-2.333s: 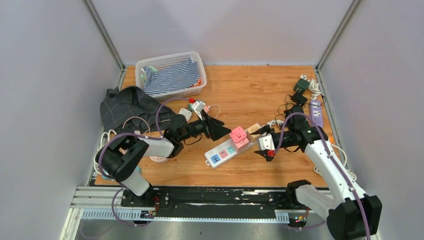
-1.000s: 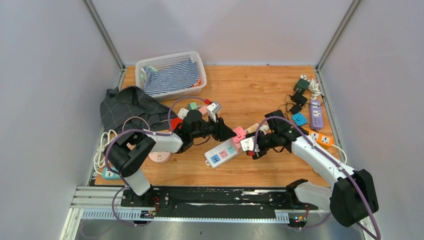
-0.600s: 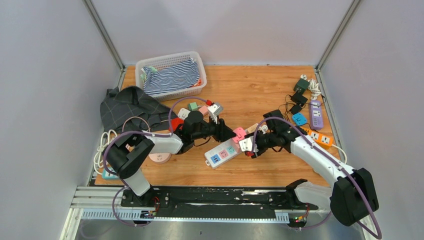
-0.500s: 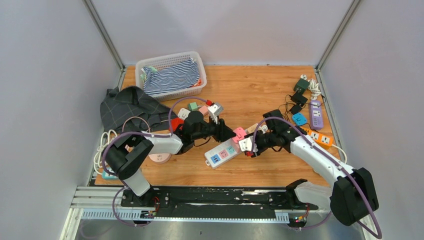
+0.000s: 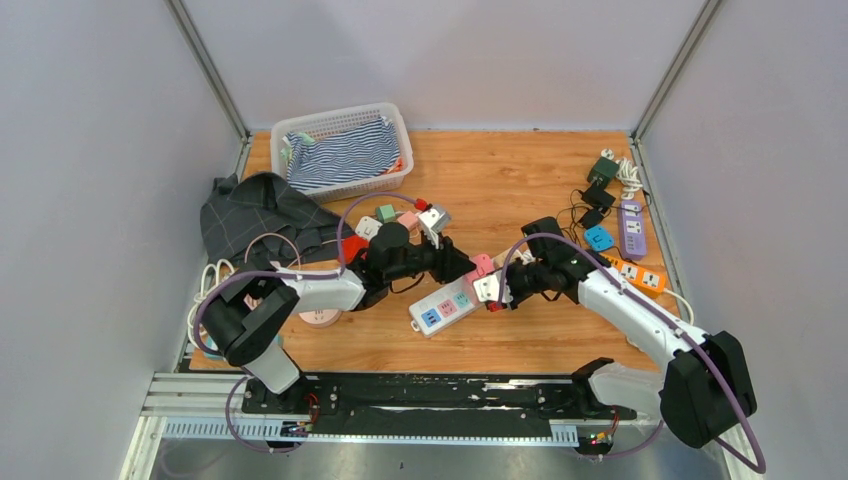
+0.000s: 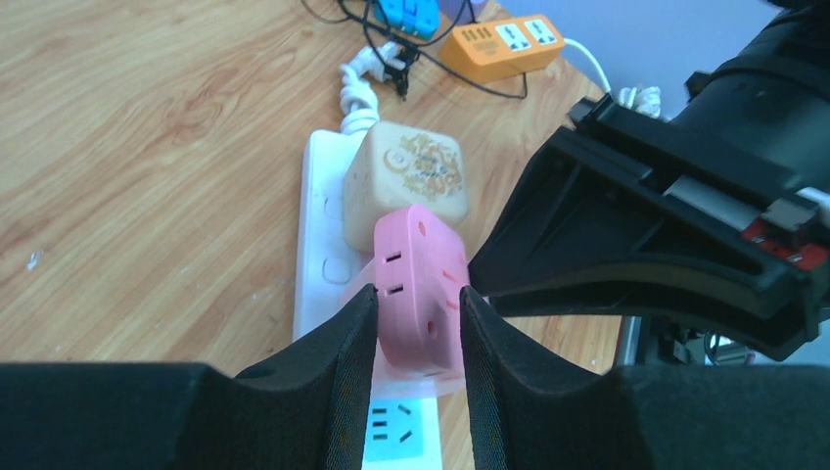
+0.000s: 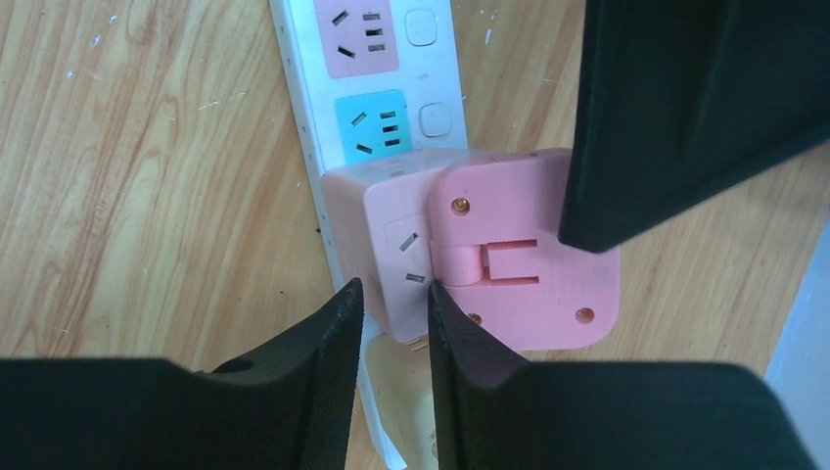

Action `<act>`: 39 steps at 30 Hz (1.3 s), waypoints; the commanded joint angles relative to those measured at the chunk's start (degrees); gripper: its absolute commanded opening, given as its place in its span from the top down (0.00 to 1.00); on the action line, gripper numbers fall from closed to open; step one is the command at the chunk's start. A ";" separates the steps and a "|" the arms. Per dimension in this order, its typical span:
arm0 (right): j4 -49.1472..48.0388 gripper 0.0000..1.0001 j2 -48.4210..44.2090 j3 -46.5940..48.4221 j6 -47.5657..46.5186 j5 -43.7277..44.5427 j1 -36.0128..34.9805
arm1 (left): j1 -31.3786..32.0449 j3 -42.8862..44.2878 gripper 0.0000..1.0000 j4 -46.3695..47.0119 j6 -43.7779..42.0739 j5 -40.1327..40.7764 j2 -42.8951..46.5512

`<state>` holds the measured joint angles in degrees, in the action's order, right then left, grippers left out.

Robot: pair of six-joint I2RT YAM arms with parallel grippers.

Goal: Pull the plug off the socket
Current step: Remove the plug from the socket.

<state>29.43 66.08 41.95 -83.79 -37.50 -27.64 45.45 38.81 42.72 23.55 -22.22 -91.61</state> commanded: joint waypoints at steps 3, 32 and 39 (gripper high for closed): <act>3.69 0.70 1.98 -0.92 1.33 2.95 -1.45 | 3.77 2.09 0.64 -0.18 -2.14 -1.43 1.29; 3.53 0.75 2.17 -1.00 1.85 3.53 -1.54 | 6.49 5.19 0.70 -6.65 -9.44 4.91 0.07; 3.60 0.76 2.25 -1.04 1.87 3.79 -1.54 | 6.49 4.52 1.00 -6.87 -9.40 5.81 0.73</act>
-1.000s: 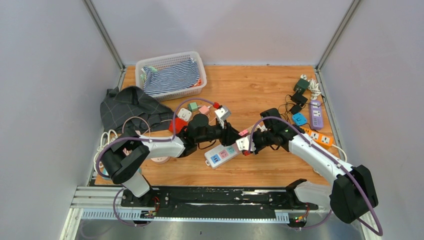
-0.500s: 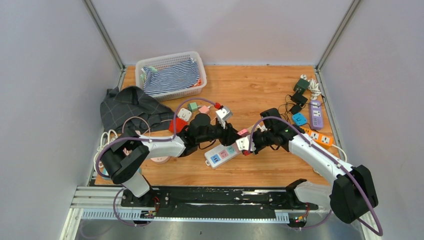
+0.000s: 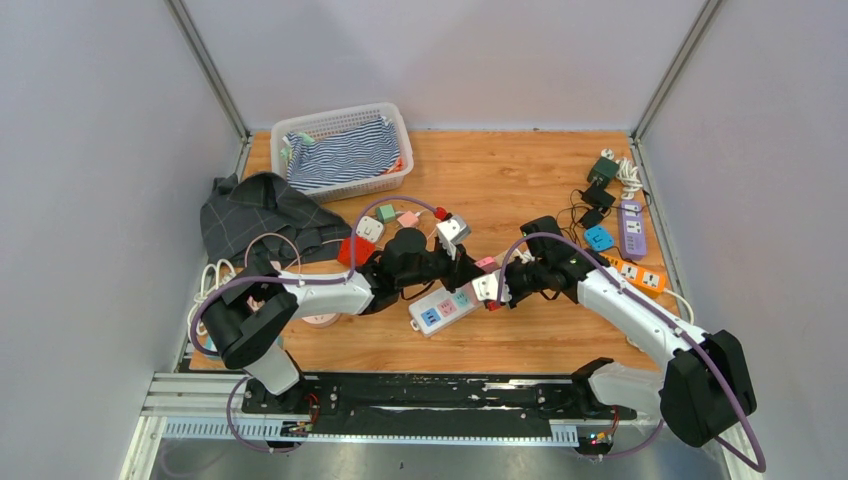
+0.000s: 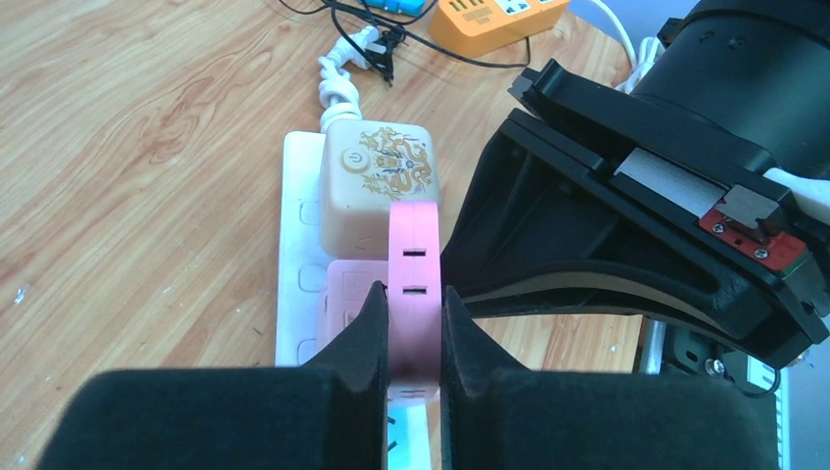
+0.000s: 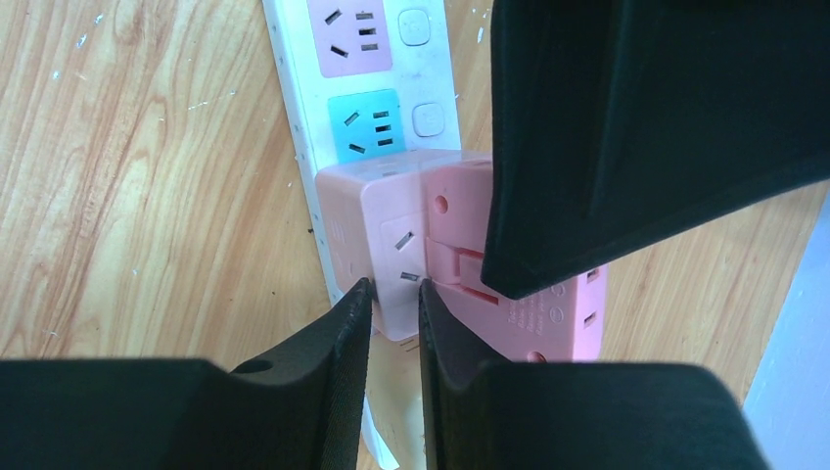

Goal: Pull the plug off the socket
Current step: Remove the plug from the socket.

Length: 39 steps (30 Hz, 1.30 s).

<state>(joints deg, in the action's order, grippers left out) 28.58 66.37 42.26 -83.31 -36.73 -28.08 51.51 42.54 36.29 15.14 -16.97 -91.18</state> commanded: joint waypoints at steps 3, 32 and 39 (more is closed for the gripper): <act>4.55 0.77 2.22 -1.30 1.31 3.28 -1.10 | 0.44 0.12 1.00 -0.43 -0.85 1.16 0.97; 5.34 0.81 4.99 -0.95 1.22 4.96 -1.89 | 0.61 -1.17 1.00 -2.00 2.29 4.75 1.31; 5.61 0.81 5.44 -0.78 1.22 5.18 -2.15 | 0.61 3.44 1.00 -2.06 3.09 -1.43 -2.85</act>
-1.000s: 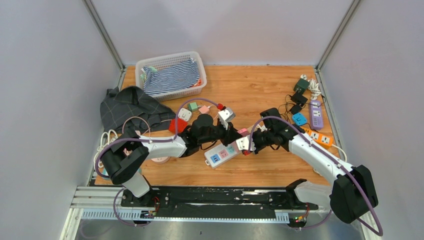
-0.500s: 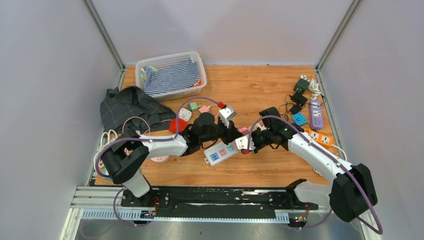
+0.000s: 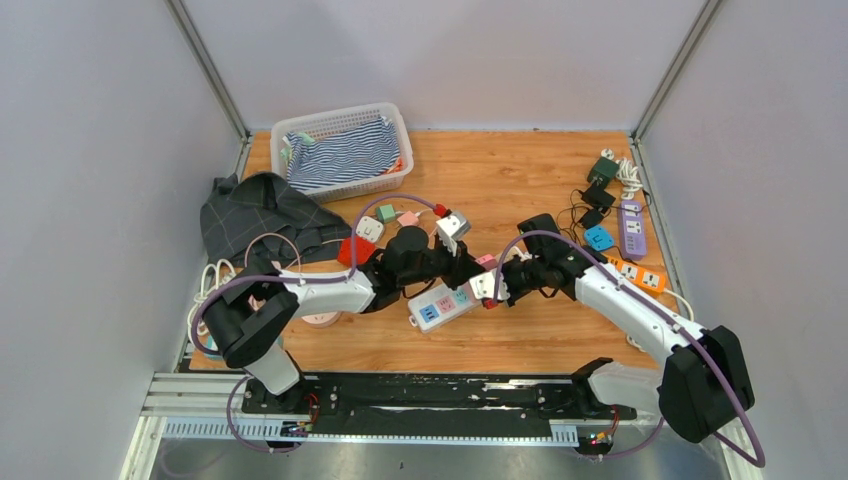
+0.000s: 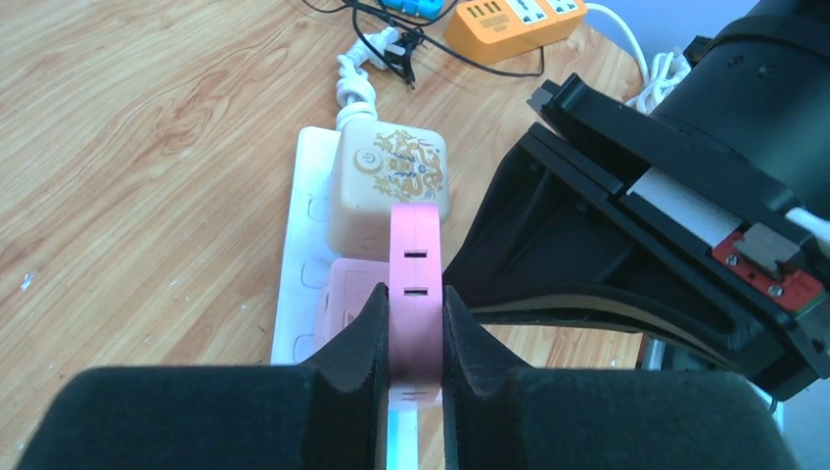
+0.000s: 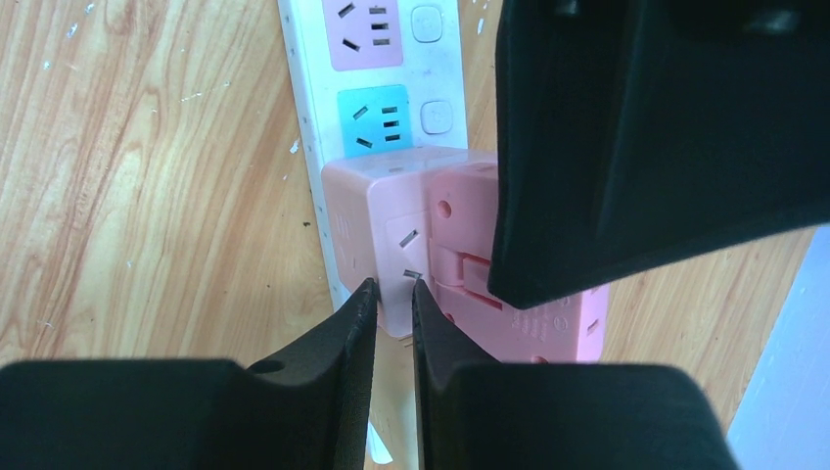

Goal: Pull the plug off the socket
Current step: Remove the plug from the socket.

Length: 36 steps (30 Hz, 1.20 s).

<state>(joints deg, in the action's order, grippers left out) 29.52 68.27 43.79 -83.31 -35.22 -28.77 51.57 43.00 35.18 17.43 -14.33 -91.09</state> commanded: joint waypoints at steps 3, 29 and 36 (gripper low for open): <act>4.67 0.81 3.62 -2.31 1.22 3.71 -1.54 | 0.72 4.16 1.00 -0.95 1.37 -5.32 -4.60; 5.97 0.82 5.30 -1.95 0.69 3.85 -2.37 | 0.80 4.14 1.00 -0.92 1.64 -5.30 -4.11; 6.16 0.82 5.65 -1.87 0.60 4.09 -2.60 | 0.70 -0.02 1.00 -0.88 1.41 -0.02 -1.38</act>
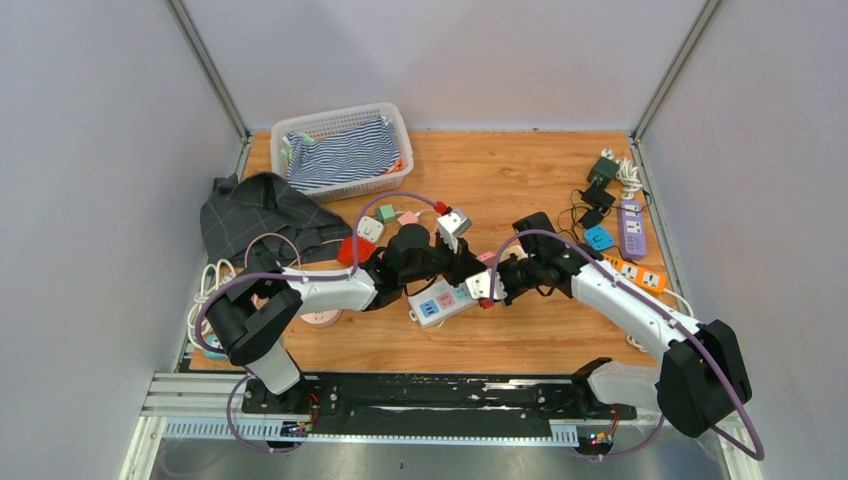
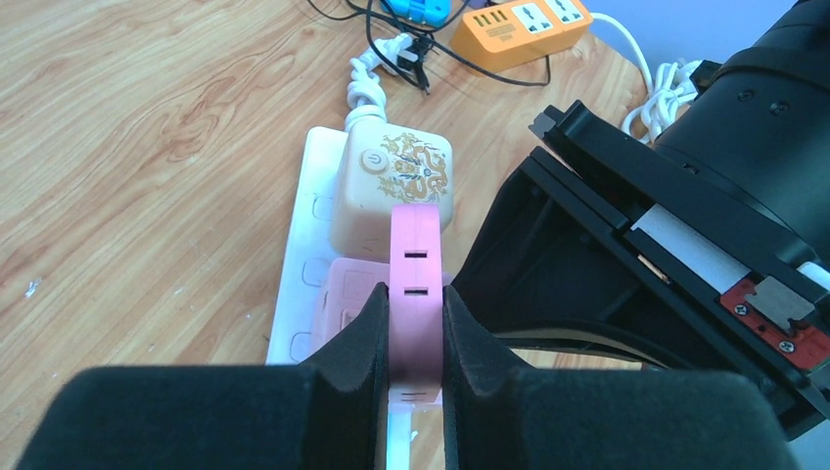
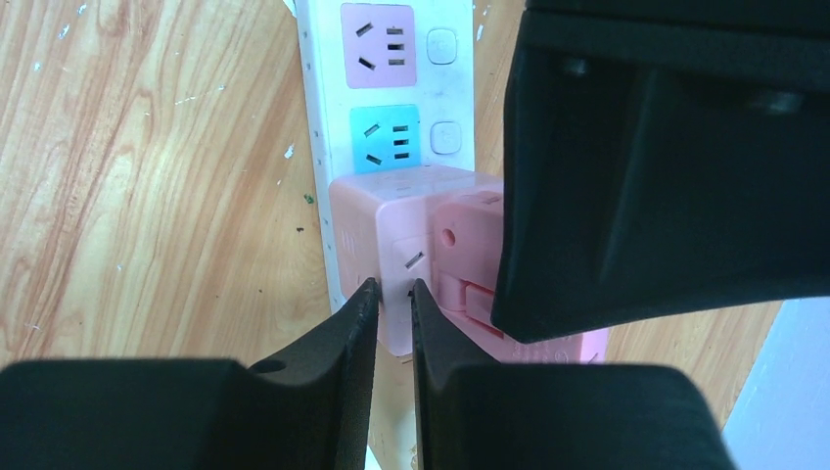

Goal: Pull the plug off the socket
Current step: Remove the plug from the socket.

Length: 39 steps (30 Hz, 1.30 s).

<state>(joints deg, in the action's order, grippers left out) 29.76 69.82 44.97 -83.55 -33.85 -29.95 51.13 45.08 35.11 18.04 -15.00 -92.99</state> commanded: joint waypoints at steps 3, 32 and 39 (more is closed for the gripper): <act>6.00 0.82 4.09 -3.04 0.84 3.03 -1.45 | 1.16 -3.24 1.00 -0.77 1.24 0.94 1.40; 6.69 0.82 4.88 -2.65 0.84 4.04 -1.60 | 1.16 -1.22 1.00 -0.77 1.53 -2.34 0.65; 6.85 0.82 5.15 -2.53 0.84 4.23 -1.60 | 1.12 2.91 1.00 -0.89 2.25 -6.41 -2.50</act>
<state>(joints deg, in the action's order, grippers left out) 29.98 70.52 45.60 -83.59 -32.97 -30.39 50.96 45.43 34.74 18.68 -15.29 -93.08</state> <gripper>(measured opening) 0.187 0.169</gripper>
